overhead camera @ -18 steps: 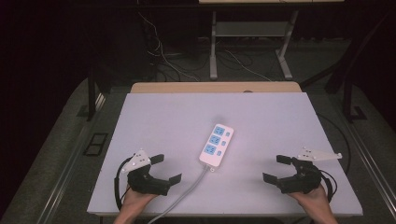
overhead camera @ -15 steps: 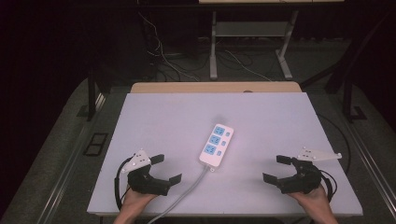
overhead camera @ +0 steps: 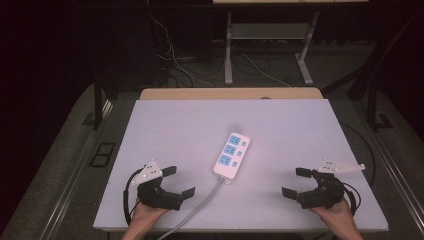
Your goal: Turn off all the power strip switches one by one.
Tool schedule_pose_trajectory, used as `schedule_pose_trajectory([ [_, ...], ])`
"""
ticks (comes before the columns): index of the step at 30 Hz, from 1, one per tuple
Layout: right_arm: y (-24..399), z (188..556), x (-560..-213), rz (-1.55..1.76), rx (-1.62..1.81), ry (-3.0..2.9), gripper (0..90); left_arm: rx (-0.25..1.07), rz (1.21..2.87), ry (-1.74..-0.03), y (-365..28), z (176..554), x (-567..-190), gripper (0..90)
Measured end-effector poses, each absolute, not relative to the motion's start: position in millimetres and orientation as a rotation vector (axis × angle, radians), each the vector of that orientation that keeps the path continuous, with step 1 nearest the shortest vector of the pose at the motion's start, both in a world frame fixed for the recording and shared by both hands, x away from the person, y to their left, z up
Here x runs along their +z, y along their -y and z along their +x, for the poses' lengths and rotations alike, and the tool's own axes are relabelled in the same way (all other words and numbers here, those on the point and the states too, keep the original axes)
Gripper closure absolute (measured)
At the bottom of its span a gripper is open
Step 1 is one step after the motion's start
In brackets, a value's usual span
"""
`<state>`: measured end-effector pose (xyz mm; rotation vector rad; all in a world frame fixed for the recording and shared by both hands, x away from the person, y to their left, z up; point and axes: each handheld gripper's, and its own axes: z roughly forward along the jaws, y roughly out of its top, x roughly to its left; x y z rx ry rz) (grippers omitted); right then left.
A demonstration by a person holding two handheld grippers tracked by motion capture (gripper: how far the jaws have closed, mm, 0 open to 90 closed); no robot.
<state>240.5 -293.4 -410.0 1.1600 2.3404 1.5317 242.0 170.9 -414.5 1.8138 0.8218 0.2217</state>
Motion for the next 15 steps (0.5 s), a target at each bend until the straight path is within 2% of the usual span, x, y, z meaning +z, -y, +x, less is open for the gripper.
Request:
schedule_pose_trajectory([
  [15,292.1,242.4,-412.0,1.175,1.515,-2.359,1.9,0.199,1.869,-0.830,-170.7,246.1,-408.7,0.0],
])
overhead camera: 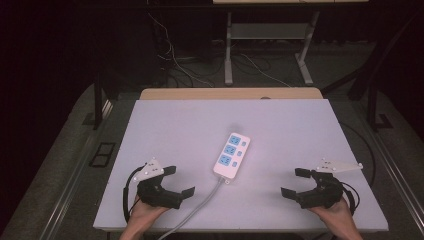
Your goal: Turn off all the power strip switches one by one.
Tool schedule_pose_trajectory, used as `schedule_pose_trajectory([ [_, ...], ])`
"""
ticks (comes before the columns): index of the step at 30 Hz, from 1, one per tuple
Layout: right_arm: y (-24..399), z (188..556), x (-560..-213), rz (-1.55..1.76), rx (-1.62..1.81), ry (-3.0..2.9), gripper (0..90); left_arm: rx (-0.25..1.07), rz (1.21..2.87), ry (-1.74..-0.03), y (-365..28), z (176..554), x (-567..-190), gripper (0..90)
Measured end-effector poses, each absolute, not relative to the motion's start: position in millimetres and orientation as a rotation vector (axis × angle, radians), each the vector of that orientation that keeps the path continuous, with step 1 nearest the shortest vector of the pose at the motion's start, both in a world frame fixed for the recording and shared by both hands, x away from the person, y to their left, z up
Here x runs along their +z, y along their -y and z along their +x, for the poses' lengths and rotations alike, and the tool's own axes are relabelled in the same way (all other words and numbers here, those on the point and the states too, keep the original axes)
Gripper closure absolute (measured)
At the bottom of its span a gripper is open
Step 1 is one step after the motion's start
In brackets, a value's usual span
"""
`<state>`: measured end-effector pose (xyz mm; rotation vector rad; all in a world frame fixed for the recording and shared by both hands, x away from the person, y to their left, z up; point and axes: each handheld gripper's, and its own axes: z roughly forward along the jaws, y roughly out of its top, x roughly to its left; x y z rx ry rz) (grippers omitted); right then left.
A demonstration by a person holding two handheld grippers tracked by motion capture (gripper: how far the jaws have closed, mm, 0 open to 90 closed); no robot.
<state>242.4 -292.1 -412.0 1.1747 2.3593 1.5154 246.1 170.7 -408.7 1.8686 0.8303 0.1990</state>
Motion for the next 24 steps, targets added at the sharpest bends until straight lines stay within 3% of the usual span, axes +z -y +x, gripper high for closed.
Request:
schedule_pose_trajectory([
  [24,297.5,241.3,-411.1,1.182,1.526,-2.333,1.9,0.166,1.958,-0.786,-161.2,269.3,-377.3,0.0],
])
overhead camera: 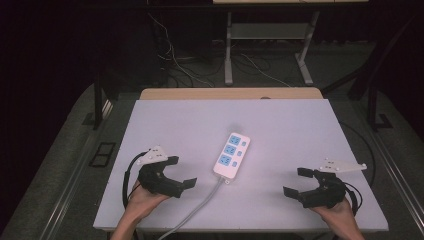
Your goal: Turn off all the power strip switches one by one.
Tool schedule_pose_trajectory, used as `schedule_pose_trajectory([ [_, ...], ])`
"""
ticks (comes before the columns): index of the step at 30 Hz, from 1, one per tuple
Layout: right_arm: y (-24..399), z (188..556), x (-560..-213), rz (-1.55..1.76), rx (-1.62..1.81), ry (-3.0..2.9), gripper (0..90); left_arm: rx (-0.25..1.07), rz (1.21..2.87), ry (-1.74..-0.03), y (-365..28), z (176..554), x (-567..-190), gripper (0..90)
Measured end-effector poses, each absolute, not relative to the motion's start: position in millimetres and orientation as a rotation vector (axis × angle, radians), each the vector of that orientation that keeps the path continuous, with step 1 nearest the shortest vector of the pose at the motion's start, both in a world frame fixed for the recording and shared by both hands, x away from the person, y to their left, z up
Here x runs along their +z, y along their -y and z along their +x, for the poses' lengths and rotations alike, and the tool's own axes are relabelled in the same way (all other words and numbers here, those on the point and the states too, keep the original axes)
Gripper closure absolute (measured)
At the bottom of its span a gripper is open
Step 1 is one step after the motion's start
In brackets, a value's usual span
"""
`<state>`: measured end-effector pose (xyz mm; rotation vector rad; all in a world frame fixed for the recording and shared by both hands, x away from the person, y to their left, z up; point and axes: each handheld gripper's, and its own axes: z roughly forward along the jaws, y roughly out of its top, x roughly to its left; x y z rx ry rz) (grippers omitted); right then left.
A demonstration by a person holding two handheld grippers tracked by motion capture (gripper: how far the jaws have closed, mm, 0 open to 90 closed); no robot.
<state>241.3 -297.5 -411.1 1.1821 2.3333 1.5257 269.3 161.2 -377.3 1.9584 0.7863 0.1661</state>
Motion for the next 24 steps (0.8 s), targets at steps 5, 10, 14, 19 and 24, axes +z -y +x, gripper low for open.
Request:
schedule_pose_trajectory([
  [5,298.1,240.6,-410.6,1.184,1.526,-2.331,1.9,0.160,1.983,-0.764,-152.5,275.7,-371.8,0.0],
  [10,299.4,239.9,-410.0,1.187,1.530,-2.325,1.9,0.150,2.011,-0.734,-142.1,280.6,-367.2,0.0],
  [14,299.9,239.9,-409.9,1.186,1.534,-2.320,1.9,0.140,2.039,-0.717,-134.6,284.6,-365.1,0.0],
  [19,300.1,239.4,-409.7,1.189,1.534,-2.318,1.9,0.133,2.064,-0.695,-127.4,288.9,-361.6,0.0],
  [24,300.3,239.7,-410.0,1.186,1.533,-2.318,1.9,0.125,2.082,-0.678,-121.3,293.4,-358.7,0.0],
])
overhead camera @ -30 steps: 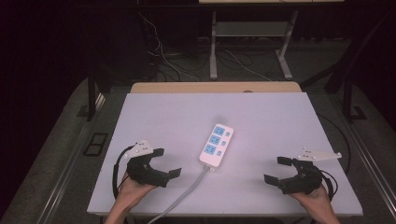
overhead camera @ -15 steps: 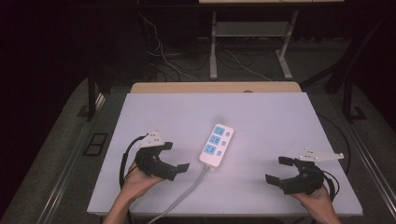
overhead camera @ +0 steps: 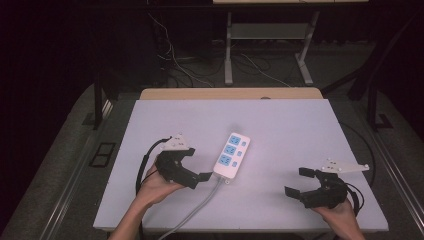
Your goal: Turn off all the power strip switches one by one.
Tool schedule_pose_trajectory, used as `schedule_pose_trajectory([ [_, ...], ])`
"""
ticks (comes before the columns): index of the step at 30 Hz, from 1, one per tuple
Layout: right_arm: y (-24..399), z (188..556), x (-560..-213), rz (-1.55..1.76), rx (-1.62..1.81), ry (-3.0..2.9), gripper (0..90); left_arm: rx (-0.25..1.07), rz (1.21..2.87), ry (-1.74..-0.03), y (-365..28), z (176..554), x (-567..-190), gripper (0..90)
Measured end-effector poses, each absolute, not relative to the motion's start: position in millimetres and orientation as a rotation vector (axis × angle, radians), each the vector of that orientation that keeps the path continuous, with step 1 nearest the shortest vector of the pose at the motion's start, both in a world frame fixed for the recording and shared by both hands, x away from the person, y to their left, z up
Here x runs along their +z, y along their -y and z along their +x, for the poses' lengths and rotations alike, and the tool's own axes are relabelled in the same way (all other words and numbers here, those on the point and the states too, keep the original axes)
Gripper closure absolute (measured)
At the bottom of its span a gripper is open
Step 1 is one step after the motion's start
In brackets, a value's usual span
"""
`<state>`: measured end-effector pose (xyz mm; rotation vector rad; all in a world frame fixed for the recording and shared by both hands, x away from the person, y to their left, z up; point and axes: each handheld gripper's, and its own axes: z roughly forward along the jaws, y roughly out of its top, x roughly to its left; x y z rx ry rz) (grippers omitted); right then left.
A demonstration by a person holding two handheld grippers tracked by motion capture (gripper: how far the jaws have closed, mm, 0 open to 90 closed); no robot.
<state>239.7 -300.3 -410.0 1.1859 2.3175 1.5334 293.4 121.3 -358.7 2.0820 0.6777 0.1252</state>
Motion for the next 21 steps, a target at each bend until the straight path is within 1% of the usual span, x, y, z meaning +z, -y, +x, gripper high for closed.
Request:
schedule_pose_trajectory([
  [10,299.1,239.6,-410.1,1.188,1.530,-2.321,1.9,0.117,2.119,-0.633,-106.1,303.4,-353.1,0.3],
  [21,299.5,239.7,-409.9,1.186,1.531,-2.316,1.9,0.070,2.174,-0.576,-84.8,318.6,-356.3,1.1],
])
